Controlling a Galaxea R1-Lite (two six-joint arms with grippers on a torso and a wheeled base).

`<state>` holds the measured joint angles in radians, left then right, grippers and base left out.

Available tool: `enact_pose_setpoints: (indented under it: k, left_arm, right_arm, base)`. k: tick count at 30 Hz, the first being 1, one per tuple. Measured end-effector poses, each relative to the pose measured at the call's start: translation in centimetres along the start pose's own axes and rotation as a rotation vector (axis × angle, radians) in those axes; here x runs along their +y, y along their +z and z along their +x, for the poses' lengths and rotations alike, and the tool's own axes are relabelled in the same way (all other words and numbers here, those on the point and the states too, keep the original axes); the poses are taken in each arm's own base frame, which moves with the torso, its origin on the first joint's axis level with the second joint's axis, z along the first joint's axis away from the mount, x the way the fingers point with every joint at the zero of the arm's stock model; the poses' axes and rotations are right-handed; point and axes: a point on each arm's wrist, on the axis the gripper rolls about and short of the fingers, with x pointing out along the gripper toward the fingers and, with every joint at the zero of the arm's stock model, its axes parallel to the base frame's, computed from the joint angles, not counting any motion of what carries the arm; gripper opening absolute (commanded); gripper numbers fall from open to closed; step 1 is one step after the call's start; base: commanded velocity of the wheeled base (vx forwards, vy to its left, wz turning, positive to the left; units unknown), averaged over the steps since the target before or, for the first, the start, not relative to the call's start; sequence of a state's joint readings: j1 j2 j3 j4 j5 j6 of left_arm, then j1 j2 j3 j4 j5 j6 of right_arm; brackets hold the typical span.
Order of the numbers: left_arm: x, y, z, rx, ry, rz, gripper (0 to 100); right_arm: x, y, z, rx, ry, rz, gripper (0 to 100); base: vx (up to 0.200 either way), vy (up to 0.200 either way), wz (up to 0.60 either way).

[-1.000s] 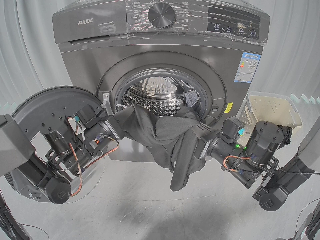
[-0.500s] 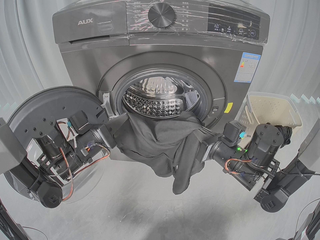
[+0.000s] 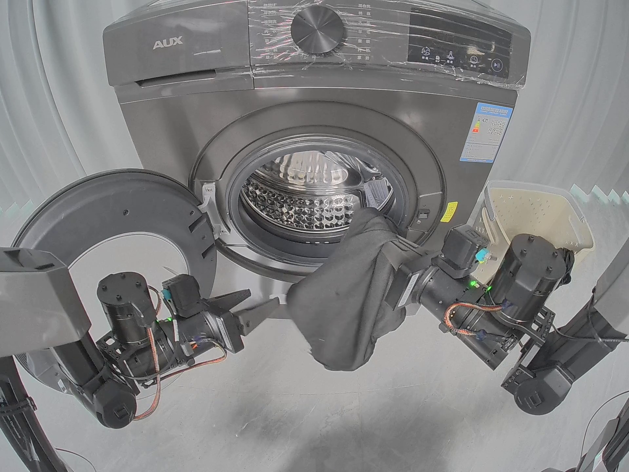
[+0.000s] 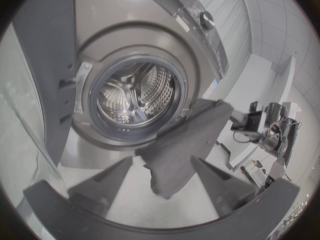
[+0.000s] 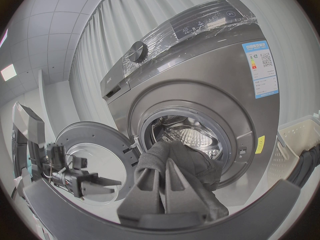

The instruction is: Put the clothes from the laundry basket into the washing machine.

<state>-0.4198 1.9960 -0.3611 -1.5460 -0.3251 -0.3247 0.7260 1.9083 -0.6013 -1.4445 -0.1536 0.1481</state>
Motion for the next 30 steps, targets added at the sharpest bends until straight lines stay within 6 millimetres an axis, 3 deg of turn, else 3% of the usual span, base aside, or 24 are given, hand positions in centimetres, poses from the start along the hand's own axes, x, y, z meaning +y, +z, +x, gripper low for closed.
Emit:
enact_pose_setpoints:
  k: [14,30]
  left_arm:
    - [1.9,-4.2,2.6,0.13,0.006,-0.04,100]
    - [1.8,-6.2,3.6,0.207,-0.094,-0.036,100]
  right_arm:
    - [0.3,1.2,0.3,-0.048,0.015,0.005,0]
    - [2.1,2.0,1.8,-0.095,0.067,0.016,0]
  base:
    - [0.0,0.0,0.0]
    - [0.0,0.0,0.0]
